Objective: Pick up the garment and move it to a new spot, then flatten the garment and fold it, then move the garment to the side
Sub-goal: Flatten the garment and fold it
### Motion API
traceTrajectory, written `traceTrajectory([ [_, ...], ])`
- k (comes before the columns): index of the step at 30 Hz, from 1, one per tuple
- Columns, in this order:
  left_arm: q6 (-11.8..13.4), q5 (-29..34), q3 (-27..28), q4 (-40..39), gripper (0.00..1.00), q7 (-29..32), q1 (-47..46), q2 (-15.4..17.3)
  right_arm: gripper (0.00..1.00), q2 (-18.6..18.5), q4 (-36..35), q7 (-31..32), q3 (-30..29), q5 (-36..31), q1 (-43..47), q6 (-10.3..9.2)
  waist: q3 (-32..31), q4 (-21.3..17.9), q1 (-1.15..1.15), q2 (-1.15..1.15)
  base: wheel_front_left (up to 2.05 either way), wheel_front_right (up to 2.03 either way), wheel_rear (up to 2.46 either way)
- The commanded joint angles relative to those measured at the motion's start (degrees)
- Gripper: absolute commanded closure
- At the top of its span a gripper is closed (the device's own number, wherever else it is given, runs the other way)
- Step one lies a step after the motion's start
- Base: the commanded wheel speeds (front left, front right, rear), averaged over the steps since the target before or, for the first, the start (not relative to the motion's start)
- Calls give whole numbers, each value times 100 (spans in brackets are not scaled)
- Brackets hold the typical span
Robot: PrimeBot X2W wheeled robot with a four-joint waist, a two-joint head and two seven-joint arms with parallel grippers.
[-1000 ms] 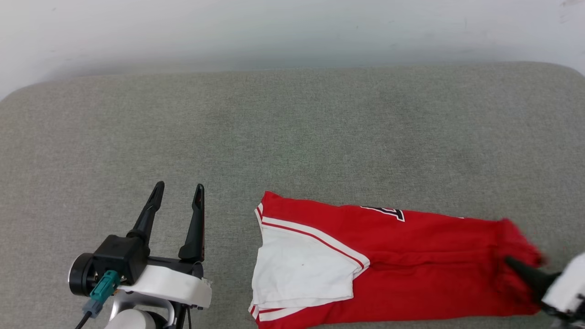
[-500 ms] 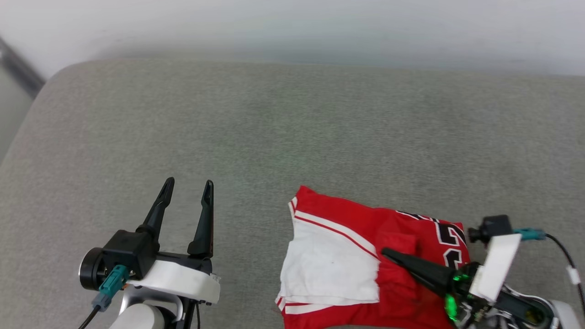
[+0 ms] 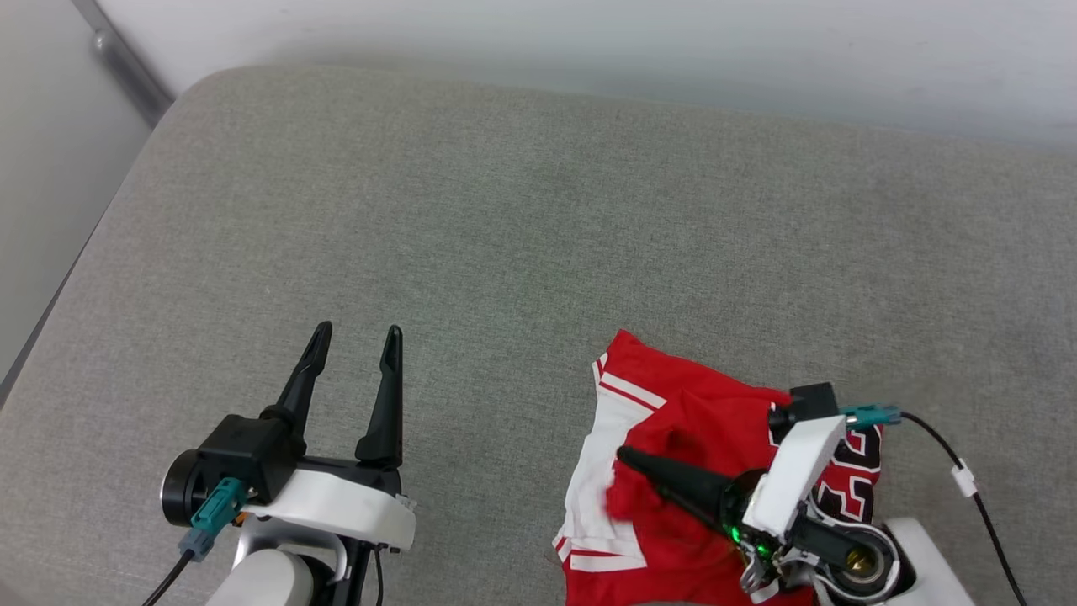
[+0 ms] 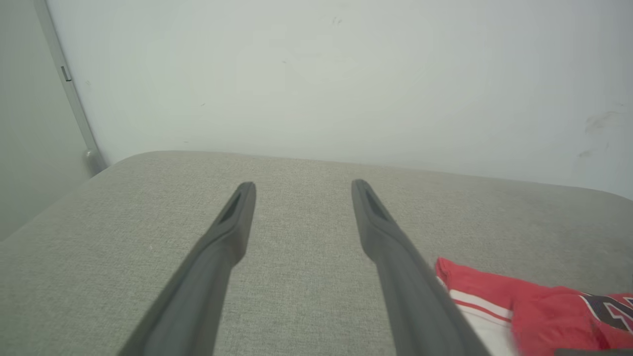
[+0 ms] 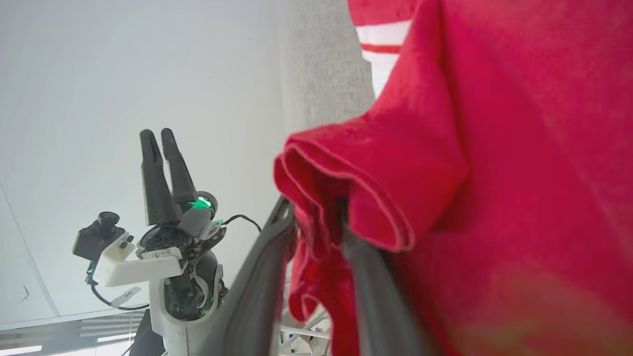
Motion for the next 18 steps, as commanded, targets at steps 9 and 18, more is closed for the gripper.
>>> traceTrajectory([
  [9, -97, 137, 183, 41, 0, -39, 53, -89, 0, -79, -516, -403, 543, -178, -156, 0, -53, -125, 0, 0, 0, 0, 0],
  [18, -131, 222, 351, 110, 0, -35, 219, -87, 0, -1189, -1446, -2083, 1101, -2909, -28, -1, -207, -480, 0, 0, 0, 0, 0],
])
